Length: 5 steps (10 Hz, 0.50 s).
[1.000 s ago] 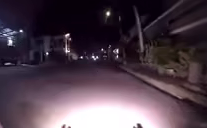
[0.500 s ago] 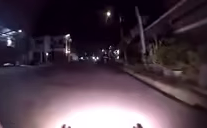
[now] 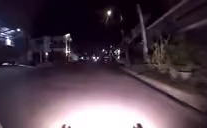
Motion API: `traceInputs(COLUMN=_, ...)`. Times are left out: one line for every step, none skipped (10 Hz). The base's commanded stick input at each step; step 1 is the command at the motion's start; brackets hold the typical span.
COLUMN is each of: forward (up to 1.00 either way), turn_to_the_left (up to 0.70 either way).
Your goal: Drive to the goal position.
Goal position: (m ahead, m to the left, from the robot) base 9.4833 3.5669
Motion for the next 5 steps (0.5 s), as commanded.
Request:
traceInputs(forward=0.60, turn_to_the_left=0.00)
traceInputs(forward=0.60, turn_to_the_left=0.00)
traceInputs(forward=0.60, turn_to_the_left=0.00)
traceInputs(forward=0.60, turn_to_the_left=0.00)
traceInputs(forward=0.60, turn_to_the_left=0.00)
